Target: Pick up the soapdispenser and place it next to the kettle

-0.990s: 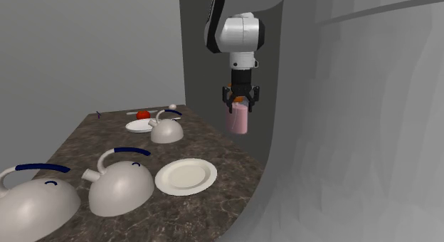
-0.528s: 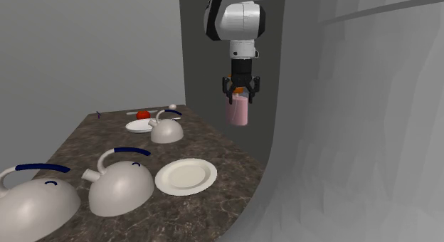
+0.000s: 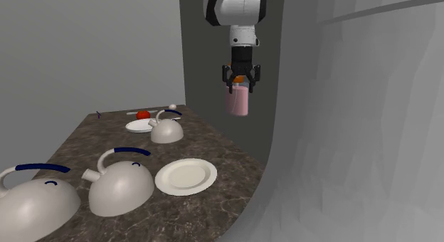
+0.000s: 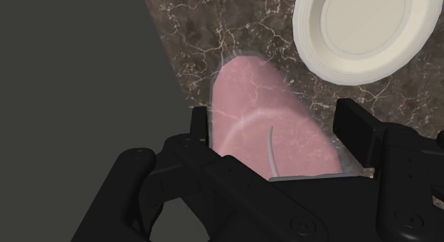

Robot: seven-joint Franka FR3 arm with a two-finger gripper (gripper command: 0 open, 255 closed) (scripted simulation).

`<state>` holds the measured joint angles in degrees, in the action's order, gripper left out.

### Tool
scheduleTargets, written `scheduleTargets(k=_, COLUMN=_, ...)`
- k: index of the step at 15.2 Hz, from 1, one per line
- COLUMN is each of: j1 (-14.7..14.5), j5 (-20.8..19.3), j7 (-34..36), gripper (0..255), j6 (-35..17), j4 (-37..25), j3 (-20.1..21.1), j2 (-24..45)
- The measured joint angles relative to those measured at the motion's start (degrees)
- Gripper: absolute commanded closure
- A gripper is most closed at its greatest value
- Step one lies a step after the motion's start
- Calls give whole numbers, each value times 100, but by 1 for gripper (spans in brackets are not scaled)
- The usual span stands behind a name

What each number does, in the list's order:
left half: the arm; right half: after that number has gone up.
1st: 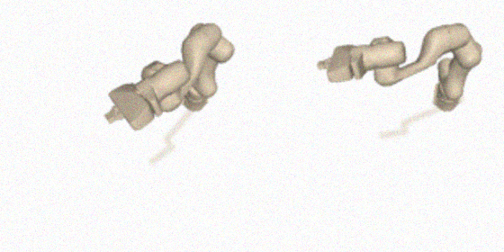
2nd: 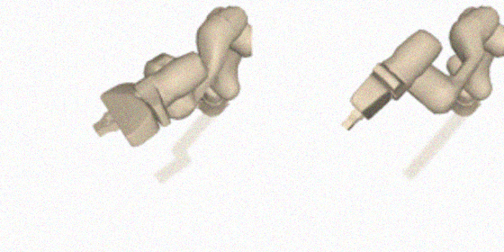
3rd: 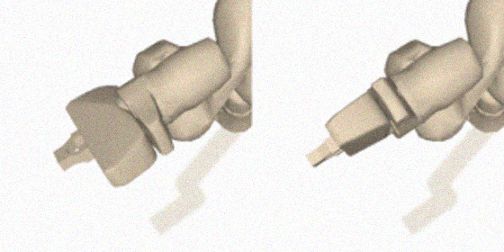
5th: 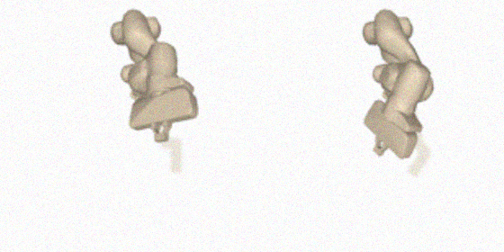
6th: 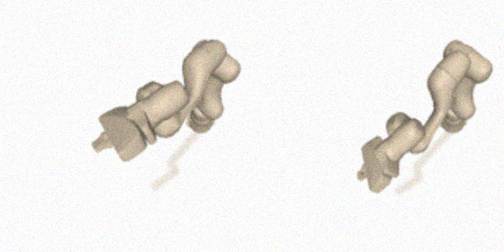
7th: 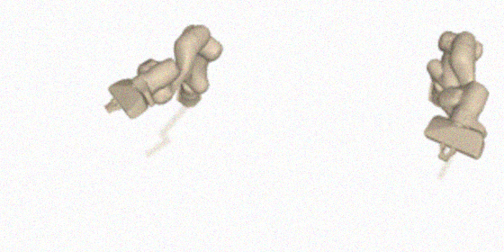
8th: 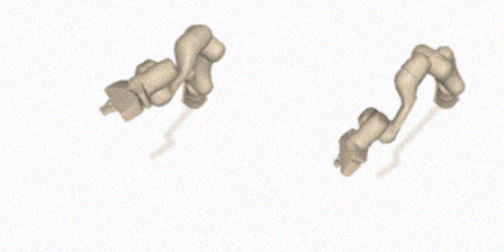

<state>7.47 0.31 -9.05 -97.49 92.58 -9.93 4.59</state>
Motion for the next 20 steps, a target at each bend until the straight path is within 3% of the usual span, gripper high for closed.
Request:
scheduleTargets(k=5, j1=9, j5=14, j7=-13, gripper=255, j6=425, j4=-503, j3=-5, j2=79)
scheduleTargets(k=20, j1=-790, j5=-101, j7=1703, gripper=255, j6=254, j4=1473, j3=914, j2=-1713)
